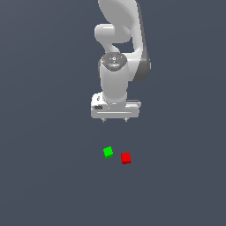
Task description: Stack the red cube on top of the green cube.
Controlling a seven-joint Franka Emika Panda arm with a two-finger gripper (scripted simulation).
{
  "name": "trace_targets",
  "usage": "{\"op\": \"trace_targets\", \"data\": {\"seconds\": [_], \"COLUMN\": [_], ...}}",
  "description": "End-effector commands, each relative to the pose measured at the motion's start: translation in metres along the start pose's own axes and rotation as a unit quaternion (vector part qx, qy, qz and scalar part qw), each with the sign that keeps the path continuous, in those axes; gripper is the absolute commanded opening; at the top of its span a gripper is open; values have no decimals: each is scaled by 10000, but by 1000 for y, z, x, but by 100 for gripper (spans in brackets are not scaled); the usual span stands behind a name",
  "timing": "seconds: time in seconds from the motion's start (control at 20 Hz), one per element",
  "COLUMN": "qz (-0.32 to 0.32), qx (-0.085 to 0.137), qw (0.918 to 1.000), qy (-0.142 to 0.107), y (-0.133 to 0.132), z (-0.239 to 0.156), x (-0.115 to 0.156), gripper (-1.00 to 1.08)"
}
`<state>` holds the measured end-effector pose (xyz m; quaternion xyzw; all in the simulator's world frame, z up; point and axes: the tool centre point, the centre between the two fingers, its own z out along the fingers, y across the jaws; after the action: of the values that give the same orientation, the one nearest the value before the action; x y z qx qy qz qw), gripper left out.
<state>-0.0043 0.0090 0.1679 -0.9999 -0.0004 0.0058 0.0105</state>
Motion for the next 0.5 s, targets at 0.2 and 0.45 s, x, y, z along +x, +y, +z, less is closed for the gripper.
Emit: {"op": "trace_targets", "data": {"seconds": [0.2,0.45], "qz": [-11,-56], "qx": [-2,-11], "qw": [10000,10000], "qy": [1,6], "y": [-1,-5], "z": [2,11], "x": [3,14], "gripper": [100,100]}}
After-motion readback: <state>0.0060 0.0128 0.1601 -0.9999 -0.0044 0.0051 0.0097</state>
